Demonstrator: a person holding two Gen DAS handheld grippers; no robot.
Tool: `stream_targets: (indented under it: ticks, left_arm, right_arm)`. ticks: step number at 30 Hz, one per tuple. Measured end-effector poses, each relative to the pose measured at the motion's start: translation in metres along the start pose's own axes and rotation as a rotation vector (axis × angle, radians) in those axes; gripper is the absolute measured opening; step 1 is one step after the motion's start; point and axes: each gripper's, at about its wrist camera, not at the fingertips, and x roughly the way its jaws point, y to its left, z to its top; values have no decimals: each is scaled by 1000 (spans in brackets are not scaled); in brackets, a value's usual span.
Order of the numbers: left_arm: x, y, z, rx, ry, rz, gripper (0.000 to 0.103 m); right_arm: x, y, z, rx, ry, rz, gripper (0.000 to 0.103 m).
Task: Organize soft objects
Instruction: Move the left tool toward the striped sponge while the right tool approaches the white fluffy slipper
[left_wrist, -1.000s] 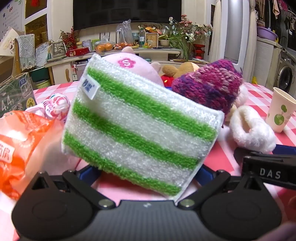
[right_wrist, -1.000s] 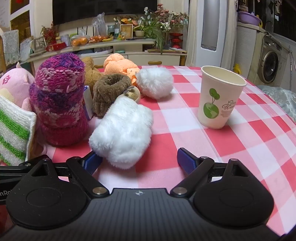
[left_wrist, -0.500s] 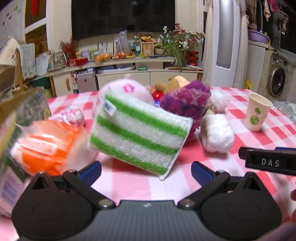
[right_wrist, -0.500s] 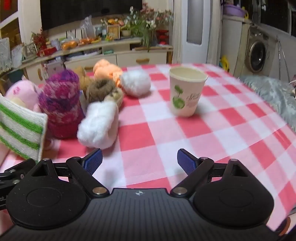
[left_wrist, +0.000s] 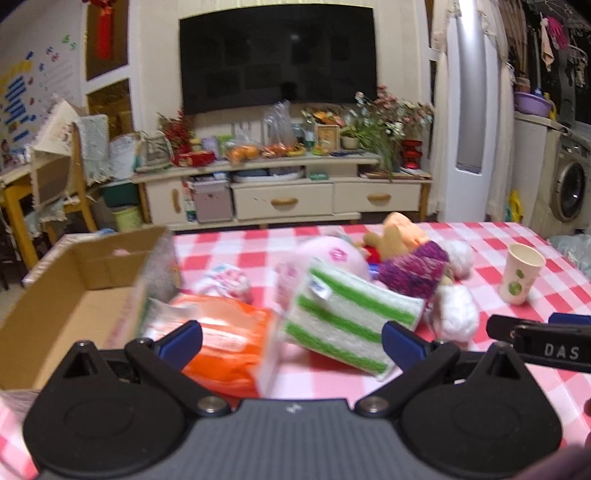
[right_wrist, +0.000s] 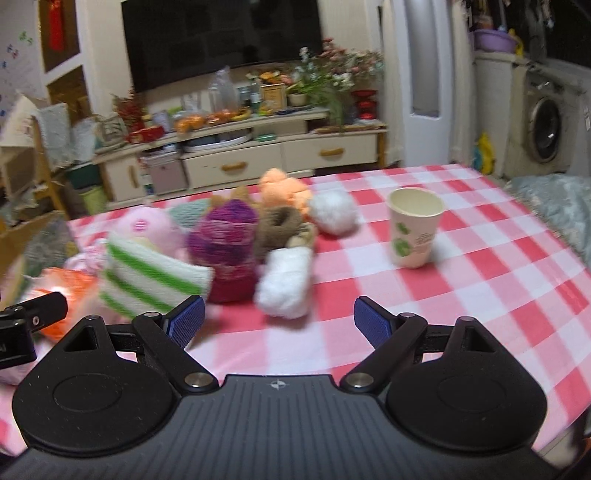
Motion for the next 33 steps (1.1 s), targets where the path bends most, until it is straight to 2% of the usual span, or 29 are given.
stream_targets:
  ticks: [13,26,33]
  left_arm:
    - [-34,52,1,-28,-21,86,102]
    - [-45,96,-8,-90,-35,139,102]
    - [-47,109,-11,-111,-35,156,102]
  right_arm:
    - [-21,33,3,-40,-17,149,103]
    - [-49,67,-2,-136,-60,233,103]
    - [-56,72,-2,-175,-66,261,103]
